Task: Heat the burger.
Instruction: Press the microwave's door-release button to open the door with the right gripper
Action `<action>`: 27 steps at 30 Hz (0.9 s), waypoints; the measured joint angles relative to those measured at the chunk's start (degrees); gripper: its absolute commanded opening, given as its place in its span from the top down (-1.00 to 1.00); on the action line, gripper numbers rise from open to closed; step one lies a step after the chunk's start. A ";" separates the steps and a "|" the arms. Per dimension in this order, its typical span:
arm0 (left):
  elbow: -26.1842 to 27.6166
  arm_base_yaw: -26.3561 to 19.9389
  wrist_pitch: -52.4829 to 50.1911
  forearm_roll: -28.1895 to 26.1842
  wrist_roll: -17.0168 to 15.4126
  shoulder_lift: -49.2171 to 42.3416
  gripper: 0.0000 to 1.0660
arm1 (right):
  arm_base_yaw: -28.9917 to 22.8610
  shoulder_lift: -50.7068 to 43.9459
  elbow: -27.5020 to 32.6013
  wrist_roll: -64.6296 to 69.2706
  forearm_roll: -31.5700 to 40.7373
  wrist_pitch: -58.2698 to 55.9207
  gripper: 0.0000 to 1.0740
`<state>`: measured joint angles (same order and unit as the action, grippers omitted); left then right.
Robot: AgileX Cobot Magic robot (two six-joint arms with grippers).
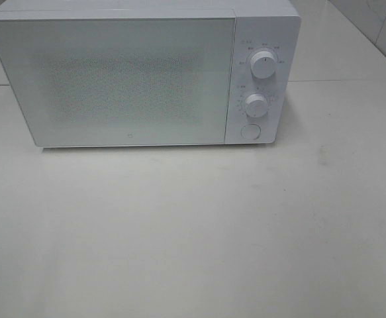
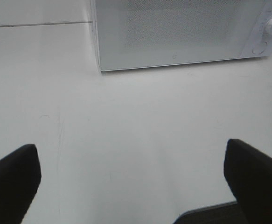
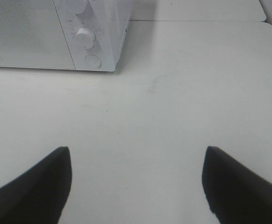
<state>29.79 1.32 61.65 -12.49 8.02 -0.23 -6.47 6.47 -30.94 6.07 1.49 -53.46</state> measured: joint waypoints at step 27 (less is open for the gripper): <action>0.00 0.00 0.00 0.00 0.00 0.00 -0.88 | 0.00 27.96 0.00 -0.06 0.06 24.92 -0.40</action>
<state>29.79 1.32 61.65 -12.49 8.02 -0.23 -6.47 34.43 -30.94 6.02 1.55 -28.53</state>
